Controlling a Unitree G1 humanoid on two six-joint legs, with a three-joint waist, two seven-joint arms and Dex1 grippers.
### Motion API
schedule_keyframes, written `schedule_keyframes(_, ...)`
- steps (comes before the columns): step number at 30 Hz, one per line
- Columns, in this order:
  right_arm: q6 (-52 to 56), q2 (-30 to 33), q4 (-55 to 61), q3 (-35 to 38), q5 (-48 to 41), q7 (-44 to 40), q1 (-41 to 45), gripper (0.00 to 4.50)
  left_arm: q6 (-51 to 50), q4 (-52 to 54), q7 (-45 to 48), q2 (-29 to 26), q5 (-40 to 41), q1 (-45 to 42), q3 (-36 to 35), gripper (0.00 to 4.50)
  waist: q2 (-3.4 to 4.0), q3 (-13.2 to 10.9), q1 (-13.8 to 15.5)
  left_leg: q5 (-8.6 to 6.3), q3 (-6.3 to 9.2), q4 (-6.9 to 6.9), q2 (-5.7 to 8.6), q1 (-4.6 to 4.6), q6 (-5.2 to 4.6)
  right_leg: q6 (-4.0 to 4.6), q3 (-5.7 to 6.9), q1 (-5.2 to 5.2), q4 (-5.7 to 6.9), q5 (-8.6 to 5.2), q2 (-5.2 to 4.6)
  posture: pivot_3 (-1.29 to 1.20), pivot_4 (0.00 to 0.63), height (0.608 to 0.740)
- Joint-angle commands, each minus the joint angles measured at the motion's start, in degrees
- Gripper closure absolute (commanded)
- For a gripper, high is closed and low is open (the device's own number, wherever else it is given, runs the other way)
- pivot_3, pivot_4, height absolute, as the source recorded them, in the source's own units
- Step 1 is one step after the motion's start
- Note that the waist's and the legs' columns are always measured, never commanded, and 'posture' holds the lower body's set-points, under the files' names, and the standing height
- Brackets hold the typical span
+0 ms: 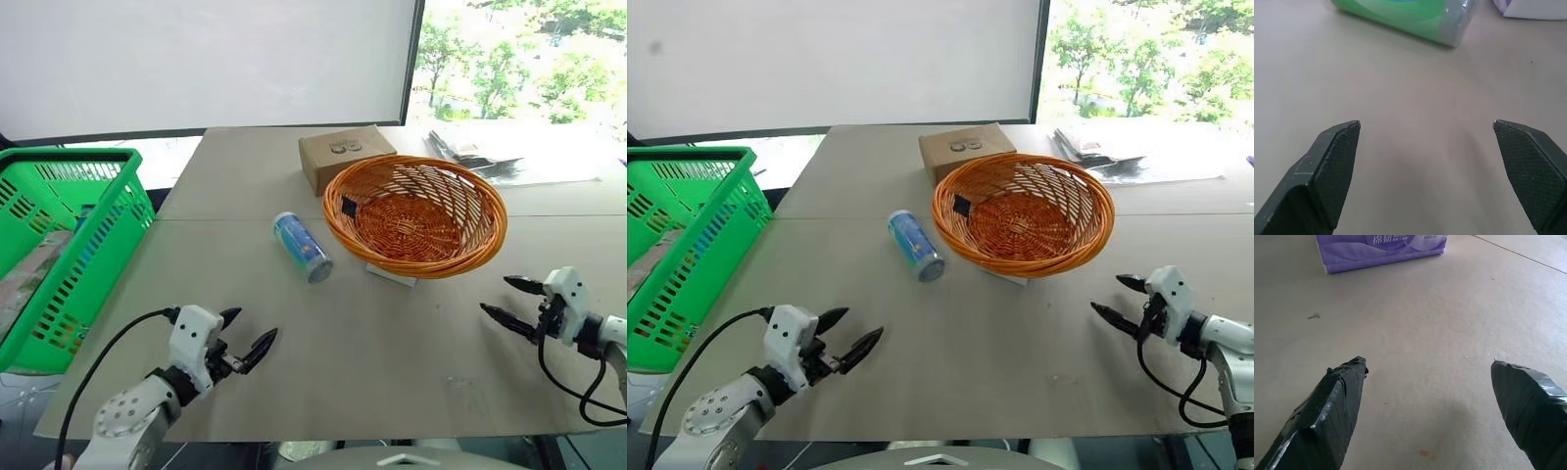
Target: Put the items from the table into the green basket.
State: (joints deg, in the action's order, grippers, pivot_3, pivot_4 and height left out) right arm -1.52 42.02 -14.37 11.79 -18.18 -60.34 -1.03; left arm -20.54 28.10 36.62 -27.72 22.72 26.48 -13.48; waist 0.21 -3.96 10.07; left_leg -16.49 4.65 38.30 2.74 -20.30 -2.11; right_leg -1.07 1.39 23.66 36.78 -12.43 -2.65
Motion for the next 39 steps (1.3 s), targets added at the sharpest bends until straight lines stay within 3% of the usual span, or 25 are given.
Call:
schedule_keyframes(1, 0.2, 4.8, 1.7, 5.4, -2.7, -1.1, 4.0, 0.14, -3.5, 6.4, 1.7, -1.5, 10.2, -1.5, -5.5, 0.03, 0.02, 0.0, -0.1, 0.00, -0.01, 0.00, 0.00, -0.01, 0.00, 0.00, -0.02, 0.01, 0.00, 0.00, -0.01, 0.21, 0.007, 0.740)
schedule_keyframes(3, 4.5, 8.4, 3.6, 7.7, -6.1, -2.4, 7.7, 0.14, -7.6, 9.5, 2.4, -3.0, 20.1, -2.4, -9.3, 0.03, 0.03, 0.0, -0.2, 0.00, -0.02, 0.02, -0.01, 0.00, 0.00, 0.00, -0.03, 0.01, 0.01, 0.01, -0.05, 0.20, 0.006, 0.740)
schedule_keyframes(7, 14.5, 16.1, 10.9, 7.5, -12.5, -7.7, 15.5, 0.14, -11.8, 13.9, 8.4, -10.1, 31.5, 0.0, -16.8, 0.03, 0.15, 0.1, -1.1, 0.00, -0.03, 0.03, -0.06, 0.04, 0.00, 0.07, -0.01, 0.01, 0.02, 0.02, -0.05, 0.18, 0.001, 0.740)
schedule_keyframes(11, 26.1, 18.6, 22.0, 2.7, -20.0, -10.0, 23.8, 0.14, -13.0, 14.2, 13.2, -16.3, 37.1, 0.8, -22.6, 0.03, 0.14, 0.1, -2.2, 0.00, 0.01, -0.05, -0.20, 0.05, 0.00, 0.11, 0.03, 0.02, -0.01, 0.01, 0.03, 0.18, 0.001, 0.740)
schedule_keyframes(15, 31.0, 21.0, 32.4, -3.7, -22.1, -15.1, 25.0, 0.14, -13.5, 14.4, 17.0, -20.5, 39.0, 0.9, -27.8, 0.03, -0.05, 0.2, -2.7, -0.01, 0.11, -0.03, -0.27, 0.03, 0.00, 0.12, 0.13, 0.00, -0.04, 0.01, 0.07, 0.18, 0.001, 0.740)
schedule_keyframes(24, 18.2, 17.5, 27.9, -20.1, -2.1, -17.5, 32.9, 0.14, -13.1, 19.1, 19.3, -21.0, 40.4, 4.2, -32.7, 0.03, -0.35, 0.1, -2.8, -0.03, -0.21, 0.00, -0.15, 0.08, 0.00, 0.07, -0.09, 0.03, -0.06, 0.03, -0.11, 0.26, 0.000, 0.740)
schedule_keyframes(34, 12.6, 15.0, 21.9, -25.7, 6.0, -21.1, 36.7, 0.14, -8.5, 20.8, 16.5, -17.2, 35.7, 4.8, -35.7, 0.03, -0.37, 0.1, -0.5, -0.06, -0.06, -0.03, -0.20, 0.02, 0.06, 0.10, -0.03, 0.07, -0.07, 0.02, -0.03, 0.30, 0.000, 0.740)
schedule_keyframes(37, 10.8, 15.7, 20.9, -26.7, 8.8, -22.2, 37.1, 0.92, -7.6, 20.3, 16.1, -16.8, 35.1, 4.7, -36.1, 0.00, -0.37, 0.1, 0.3, -0.07, -0.08, -0.02, -0.18, 0.01, 0.06, 0.09, -0.04, 0.07, -0.07, 0.02, -0.04, 0.32, 0.000, 0.740)
schedule_keyframes(39, 9.7, 16.3, 20.4, -27.3, 10.4, -22.9, 37.0, 1.78, -7.2, 20.1, 15.7, -16.5, 35.2, 4.4, -35.8, 0.00, -0.37, 0.1, 0.7, -0.07, -0.04, -0.01, -0.18, -0.01, 0.06, 0.09, 0.00, 0.07, -0.08, 0.02, -0.04, 0.32, 0.000, 0.740)
